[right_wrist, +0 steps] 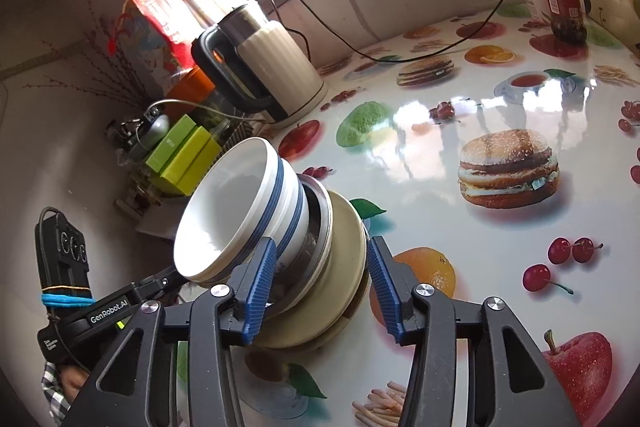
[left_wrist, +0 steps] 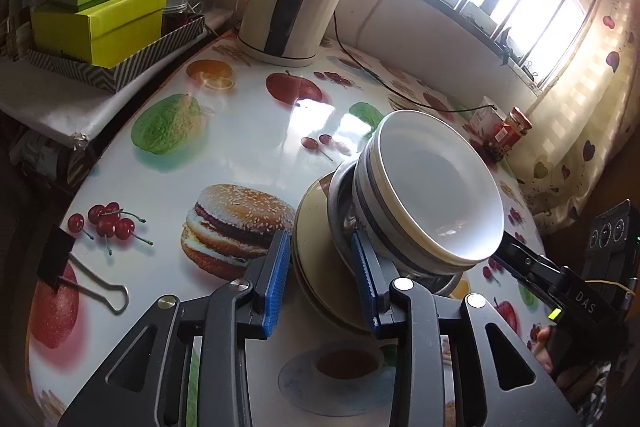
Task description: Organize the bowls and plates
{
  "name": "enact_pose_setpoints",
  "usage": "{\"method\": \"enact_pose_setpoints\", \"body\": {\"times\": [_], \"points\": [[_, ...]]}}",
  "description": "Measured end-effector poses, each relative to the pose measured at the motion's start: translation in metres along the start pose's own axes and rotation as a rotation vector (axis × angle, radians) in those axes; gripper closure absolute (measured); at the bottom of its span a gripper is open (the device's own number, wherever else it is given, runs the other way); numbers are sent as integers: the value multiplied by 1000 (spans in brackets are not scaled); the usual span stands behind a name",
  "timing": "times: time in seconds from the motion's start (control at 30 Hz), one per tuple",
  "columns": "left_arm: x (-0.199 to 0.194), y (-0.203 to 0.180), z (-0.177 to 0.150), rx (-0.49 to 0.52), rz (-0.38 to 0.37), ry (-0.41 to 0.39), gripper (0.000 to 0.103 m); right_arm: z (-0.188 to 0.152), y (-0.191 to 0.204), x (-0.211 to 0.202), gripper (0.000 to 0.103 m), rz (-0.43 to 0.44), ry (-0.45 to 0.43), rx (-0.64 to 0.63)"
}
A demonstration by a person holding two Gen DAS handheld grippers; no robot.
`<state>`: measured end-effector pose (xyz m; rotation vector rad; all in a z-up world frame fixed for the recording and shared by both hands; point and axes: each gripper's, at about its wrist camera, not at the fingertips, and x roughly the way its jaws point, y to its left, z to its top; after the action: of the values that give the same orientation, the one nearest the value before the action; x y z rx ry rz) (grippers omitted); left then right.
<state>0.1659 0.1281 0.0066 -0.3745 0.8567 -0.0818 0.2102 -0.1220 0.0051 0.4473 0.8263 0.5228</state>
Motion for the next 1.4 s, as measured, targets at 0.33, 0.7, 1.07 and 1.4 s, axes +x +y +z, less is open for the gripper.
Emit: {"method": "enact_pose_setpoints", "body": {"times": [0.33, 0.7, 1.07, 1.4], "points": [[-21, -5, -27, 53, 95, -47, 63, -21, 14, -23, 49, -47, -25, -58], [-32, -15, -66, 135, 195, -61, 62, -53, 37, -38, 37, -155, -29, -170], [-19, -23, -105, 190, 267, -13, 62, -87, 36, -31, 24, -290, 34, -207], [-10, -25, -119, 193, 275, 19, 62, -109, 32, -19, 24, -361, 99, -227]]}}
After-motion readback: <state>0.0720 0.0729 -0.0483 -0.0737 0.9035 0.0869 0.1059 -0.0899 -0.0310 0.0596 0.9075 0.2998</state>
